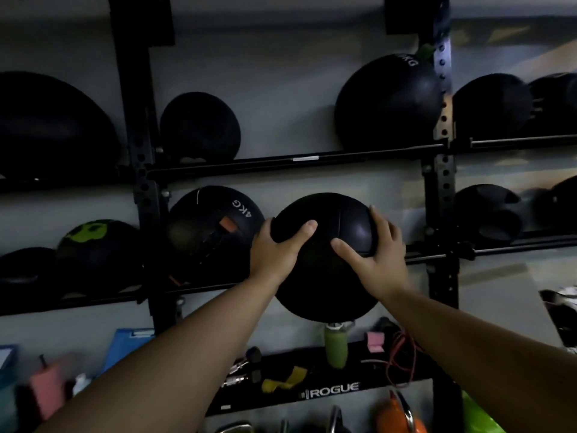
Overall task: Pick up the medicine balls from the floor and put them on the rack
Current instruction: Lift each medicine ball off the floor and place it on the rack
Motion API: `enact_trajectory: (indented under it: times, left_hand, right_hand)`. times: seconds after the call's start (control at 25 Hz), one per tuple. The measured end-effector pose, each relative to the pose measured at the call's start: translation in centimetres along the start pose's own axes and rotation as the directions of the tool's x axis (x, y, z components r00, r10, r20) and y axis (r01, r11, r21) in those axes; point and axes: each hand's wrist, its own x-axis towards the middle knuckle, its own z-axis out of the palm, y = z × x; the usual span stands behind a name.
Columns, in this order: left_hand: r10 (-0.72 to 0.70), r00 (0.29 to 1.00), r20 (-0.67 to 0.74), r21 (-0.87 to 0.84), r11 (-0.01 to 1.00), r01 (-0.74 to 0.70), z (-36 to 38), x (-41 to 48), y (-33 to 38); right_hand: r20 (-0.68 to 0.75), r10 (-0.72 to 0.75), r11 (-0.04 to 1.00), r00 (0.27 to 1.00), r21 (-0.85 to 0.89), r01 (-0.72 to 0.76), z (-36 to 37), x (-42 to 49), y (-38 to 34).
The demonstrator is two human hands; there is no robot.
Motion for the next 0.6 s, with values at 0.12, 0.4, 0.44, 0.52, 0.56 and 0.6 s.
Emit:
enact_trajectory:
  times: [0.12,0.4,0.44,0.52,0.56,0.6]
  left_hand:
    - [0.033,0.999,-0.010,0.024,0.999,-0.032,2.0,5.9,-2.2]
    - [0.099,0.993,0.064,0.268,0.957,-0.112,7.5,21.9,-13.7]
    - [0.178,0.980,0.092,0.322,0.926,-0.199,8.1,24.1,-15.4]
    - [0.278,0.949,0.148,0.312,0.898,-0.311,8.6,28.6,-17.7]
    - [0.309,0.933,0.183,0.298,0.887,-0.352,8.5,30.6,-18.4]
    - [0.349,0.912,0.218,0.298,0.866,-0.402,8.5,32.3,-19.5]
  right_hand:
    - [-0.014,-0.001,1.000,1.000,0.024,0.001,2.8,4.9,3.7]
    - [0.119,0.050,0.994,0.992,-0.102,-0.038,13.2,18.1,14.8]
    - [0.127,0.011,0.989,0.992,-0.151,0.008,14.7,20.1,16.2]
    - [0.151,-0.104,0.969,0.983,-0.207,0.134,17.4,25.0,17.6]
    - [0.197,-0.152,0.957,0.968,-0.216,0.195,18.7,27.2,17.7]
    - [0.259,-0.202,0.940,0.944,-0.218,0.261,20.2,29.2,18.0]
